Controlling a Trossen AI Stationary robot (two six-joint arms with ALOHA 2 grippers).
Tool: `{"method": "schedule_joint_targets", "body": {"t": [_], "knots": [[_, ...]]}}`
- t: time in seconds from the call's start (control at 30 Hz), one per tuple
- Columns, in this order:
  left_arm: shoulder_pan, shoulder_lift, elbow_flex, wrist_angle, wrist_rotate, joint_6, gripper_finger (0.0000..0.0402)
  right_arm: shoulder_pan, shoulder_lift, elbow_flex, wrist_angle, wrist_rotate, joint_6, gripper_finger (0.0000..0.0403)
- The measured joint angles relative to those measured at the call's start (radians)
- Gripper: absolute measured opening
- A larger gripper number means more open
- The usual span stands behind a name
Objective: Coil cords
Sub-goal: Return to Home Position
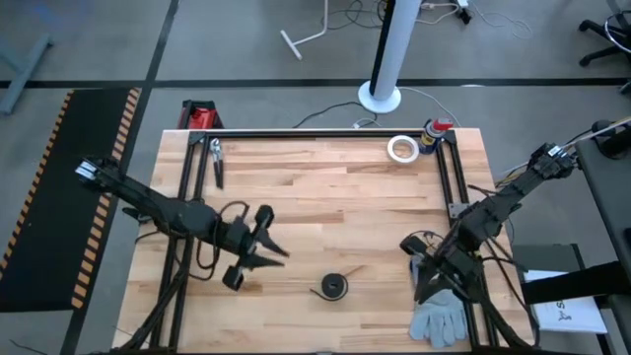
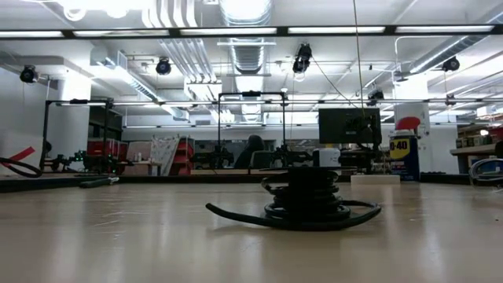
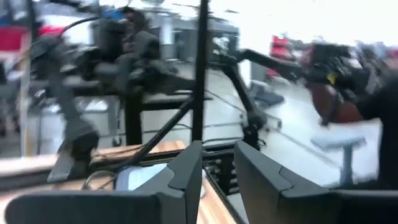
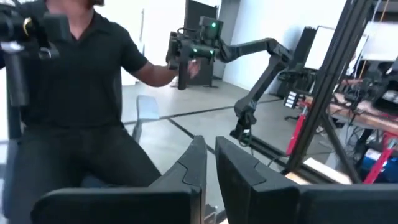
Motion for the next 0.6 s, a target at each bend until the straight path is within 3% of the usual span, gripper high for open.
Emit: {"method": "schedule_joint_targets", "body": {"t": [0.13,0.43,0.6], "knots": [[0.001,-0.069,-0.052,0.004,-0.039,-0.111,0.0092,0.000,-0.002,0.000,-0.002,0.000,0.049,0.0024],[0.001,-0.115,-0.137,0.018,-0.037,-0.114,0.0103,0.000,0.016,0.000,-0.005,0.000,0.094,0.0030],[0.002,-0.141,-0.261,0.055,-0.036,-0.114,0.0105,0.000,0.002,-0.030,-0.004,0.001,0.093,0.0024]]}}
